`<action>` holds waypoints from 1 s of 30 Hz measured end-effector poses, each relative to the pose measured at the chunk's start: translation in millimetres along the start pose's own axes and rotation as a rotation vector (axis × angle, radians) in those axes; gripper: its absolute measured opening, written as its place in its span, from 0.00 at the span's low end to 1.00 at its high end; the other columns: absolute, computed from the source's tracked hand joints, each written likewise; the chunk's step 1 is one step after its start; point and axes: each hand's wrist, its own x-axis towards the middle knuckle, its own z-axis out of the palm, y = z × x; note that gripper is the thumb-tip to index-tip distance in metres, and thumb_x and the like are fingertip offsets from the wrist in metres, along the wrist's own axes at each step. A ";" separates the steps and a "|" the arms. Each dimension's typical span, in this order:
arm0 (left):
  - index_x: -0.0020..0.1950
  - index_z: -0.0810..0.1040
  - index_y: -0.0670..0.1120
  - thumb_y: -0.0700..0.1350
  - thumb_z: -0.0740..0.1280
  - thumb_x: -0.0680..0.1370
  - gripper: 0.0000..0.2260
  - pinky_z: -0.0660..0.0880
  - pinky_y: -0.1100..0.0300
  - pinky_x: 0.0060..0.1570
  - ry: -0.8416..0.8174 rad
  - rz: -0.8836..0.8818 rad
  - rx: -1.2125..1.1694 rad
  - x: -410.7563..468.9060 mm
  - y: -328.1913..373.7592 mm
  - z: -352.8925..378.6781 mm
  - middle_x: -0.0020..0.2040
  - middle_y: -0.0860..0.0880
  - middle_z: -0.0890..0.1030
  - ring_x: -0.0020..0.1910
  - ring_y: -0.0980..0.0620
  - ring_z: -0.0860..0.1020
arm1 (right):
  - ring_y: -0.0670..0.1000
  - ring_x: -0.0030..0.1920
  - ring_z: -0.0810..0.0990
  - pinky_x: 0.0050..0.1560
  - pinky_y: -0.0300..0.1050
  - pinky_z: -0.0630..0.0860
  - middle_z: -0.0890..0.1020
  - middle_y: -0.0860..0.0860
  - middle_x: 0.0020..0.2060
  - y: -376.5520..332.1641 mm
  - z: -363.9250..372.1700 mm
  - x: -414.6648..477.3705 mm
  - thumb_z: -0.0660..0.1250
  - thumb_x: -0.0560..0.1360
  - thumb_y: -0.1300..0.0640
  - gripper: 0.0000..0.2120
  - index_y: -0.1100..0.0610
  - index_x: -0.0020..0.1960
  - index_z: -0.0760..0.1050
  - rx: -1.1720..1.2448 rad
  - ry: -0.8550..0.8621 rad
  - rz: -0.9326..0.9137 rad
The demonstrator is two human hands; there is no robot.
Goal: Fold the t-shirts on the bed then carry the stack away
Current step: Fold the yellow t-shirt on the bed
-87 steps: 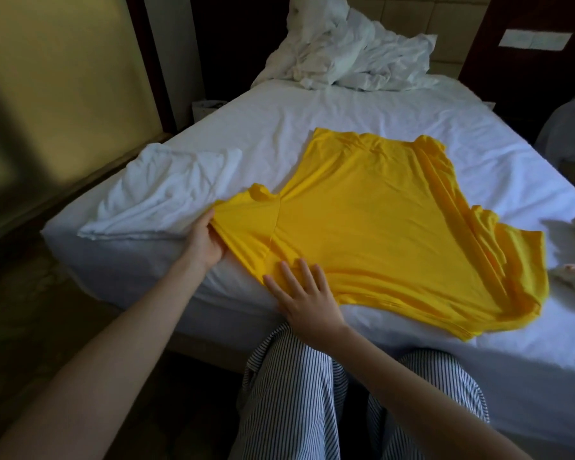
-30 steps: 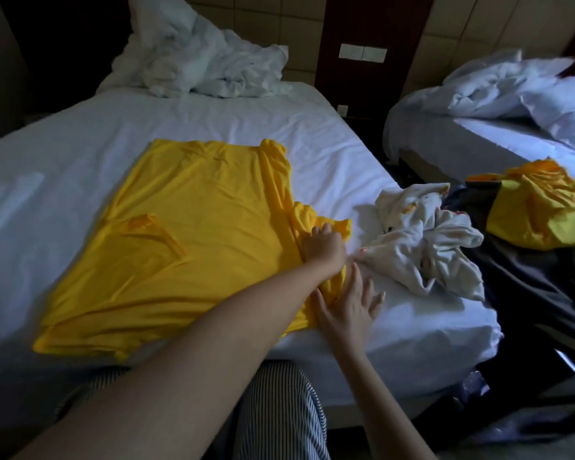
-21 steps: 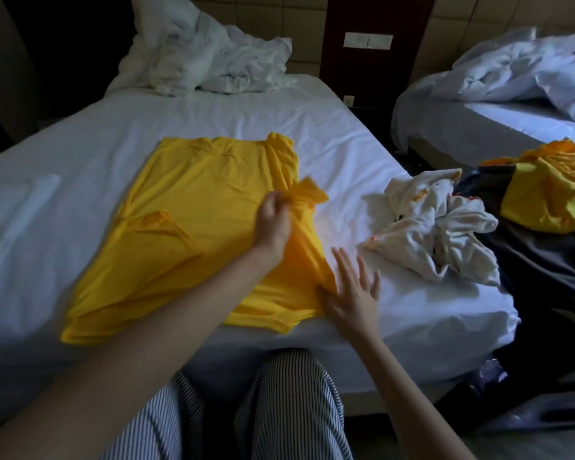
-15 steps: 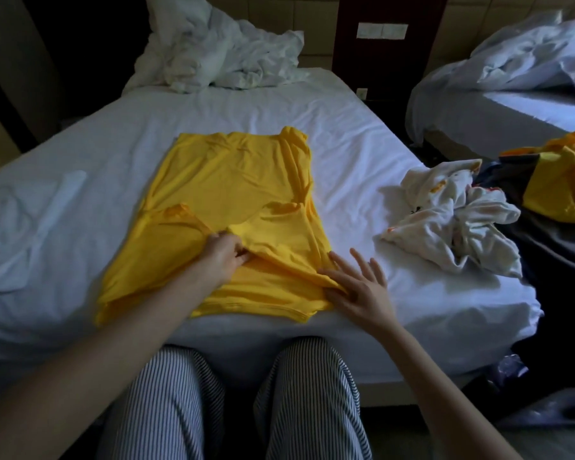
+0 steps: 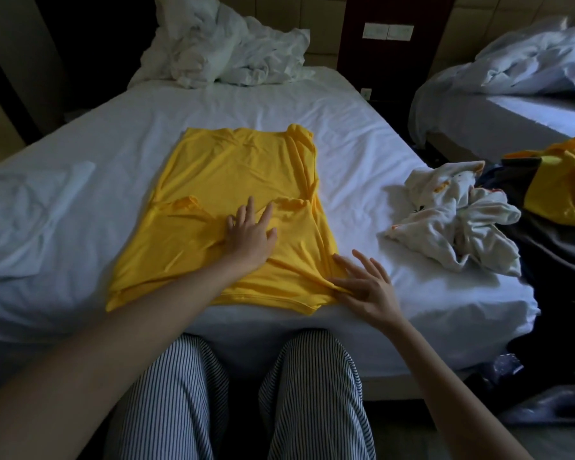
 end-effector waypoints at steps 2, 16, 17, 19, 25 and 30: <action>0.77 0.52 0.56 0.56 0.48 0.81 0.24 0.50 0.48 0.69 0.072 0.202 0.063 -6.8 -2.9 0.4 0.78 0.47 0.50 0.75 0.48 0.52 | 0.50 0.74 0.56 0.71 0.41 0.44 0.63 0.36 0.68 -3.4 -2.0 0.5 0.57 0.69 0.31 0.24 0.38 0.62 0.72 -0.008 -0.024 -0.009; 0.52 0.82 0.42 0.48 0.60 0.77 0.15 0.67 0.57 0.58 0.359 0.484 -0.374 -97.1 -110.0 -37.2 0.51 0.45 0.83 0.55 0.51 0.75 | 0.58 0.69 0.67 0.63 0.62 0.64 0.72 0.52 0.68 -33.6 13.8 -14.1 0.56 0.72 0.36 0.29 0.47 0.70 0.62 -0.317 -0.038 -0.173; 0.51 0.82 0.42 0.49 0.60 0.77 0.15 0.68 0.57 0.56 0.408 0.474 -0.326 -108.9 -127.8 -36.6 0.51 0.46 0.83 0.54 0.51 0.76 | 0.60 0.68 0.69 0.62 0.62 0.66 0.73 0.53 0.67 -36.4 16.2 -15.3 0.53 0.75 0.36 0.27 0.47 0.69 0.63 -0.307 -0.023 -0.160; 0.55 0.82 0.45 0.57 0.58 0.79 0.19 0.66 0.57 0.59 0.357 0.457 -0.208 -129.0 -163.5 -31.2 0.55 0.47 0.82 0.57 0.51 0.75 | 0.62 0.66 0.71 0.60 0.62 0.68 0.75 0.53 0.65 -39.3 19.0 -15.8 0.46 0.78 0.36 0.26 0.47 0.68 0.64 -0.332 -0.014 -0.154; 0.72 0.65 0.56 0.64 0.51 0.79 0.24 0.53 0.60 0.68 0.011 0.412 -0.047 -145.6 -210.5 -15.7 0.71 0.52 0.69 0.71 0.58 0.61 | 0.57 0.69 0.67 0.64 0.58 0.64 0.69 0.46 0.67 -36.3 16.5 -13.5 0.46 0.78 0.37 0.26 0.46 0.71 0.64 -0.270 -0.096 -0.111; 0.62 0.78 0.48 0.47 0.57 0.76 0.18 0.57 0.66 0.64 0.169 0.362 -0.195 -142.2 -199.9 -14.8 0.62 0.50 0.78 0.63 0.51 0.72 | 0.51 0.70 0.61 0.67 0.51 0.58 0.67 0.43 0.66 -43.0 14.6 -11.9 0.46 0.77 0.35 0.29 0.51 0.67 0.69 -0.129 -0.083 -0.019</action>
